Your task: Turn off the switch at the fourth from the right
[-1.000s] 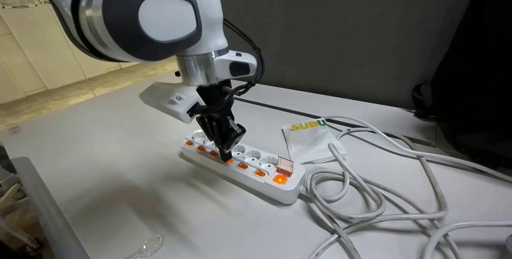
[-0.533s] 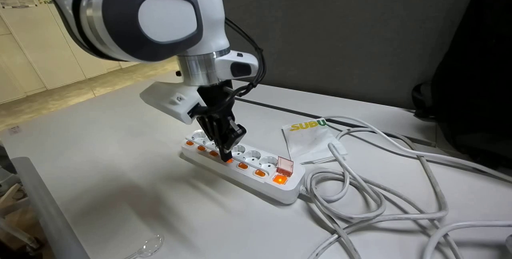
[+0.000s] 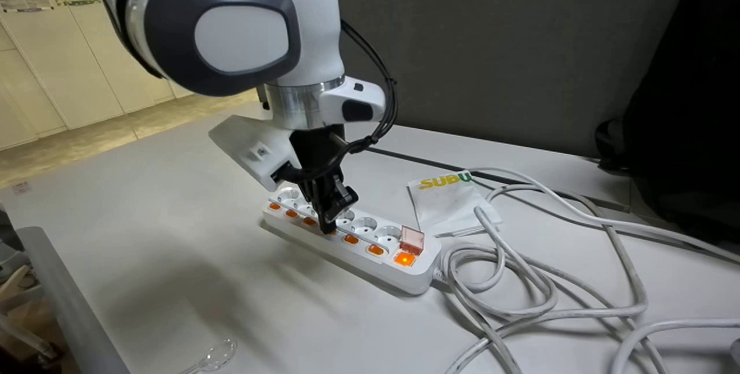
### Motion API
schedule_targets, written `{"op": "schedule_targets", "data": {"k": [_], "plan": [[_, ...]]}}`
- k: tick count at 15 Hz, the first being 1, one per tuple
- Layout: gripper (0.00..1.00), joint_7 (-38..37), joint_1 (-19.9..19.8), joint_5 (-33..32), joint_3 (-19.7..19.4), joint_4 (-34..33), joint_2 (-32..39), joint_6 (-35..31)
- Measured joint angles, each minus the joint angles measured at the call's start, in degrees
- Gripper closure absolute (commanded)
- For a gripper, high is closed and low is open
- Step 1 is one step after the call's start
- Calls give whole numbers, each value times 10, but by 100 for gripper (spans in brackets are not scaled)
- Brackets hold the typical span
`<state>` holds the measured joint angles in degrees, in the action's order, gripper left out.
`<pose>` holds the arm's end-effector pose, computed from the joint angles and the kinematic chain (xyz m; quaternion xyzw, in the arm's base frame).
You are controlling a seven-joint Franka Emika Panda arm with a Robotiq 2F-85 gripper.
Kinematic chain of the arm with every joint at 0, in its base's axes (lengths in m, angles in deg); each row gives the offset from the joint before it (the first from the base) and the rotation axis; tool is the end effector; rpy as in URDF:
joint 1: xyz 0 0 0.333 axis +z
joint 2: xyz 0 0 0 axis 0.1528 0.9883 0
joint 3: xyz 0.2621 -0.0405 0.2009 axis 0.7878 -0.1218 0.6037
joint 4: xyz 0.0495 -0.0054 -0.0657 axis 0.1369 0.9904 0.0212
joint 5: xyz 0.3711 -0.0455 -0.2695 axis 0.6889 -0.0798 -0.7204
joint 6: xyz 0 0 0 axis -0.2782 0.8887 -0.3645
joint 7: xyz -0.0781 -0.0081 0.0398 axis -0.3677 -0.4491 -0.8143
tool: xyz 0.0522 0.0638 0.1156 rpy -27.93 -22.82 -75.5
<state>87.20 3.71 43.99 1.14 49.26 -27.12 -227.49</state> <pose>0.5526 -0.0261 0.0656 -0.9933 0.1068 -0.0083 0.0432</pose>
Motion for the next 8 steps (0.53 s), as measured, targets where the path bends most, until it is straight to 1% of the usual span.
{"op": "schedule_targets", "data": {"k": [5, 8], "plan": [[100, 55, -60, 89, 46, 0, 3, 3], [100, 114, -109, 160, 84, -6, 9, 17]]}}
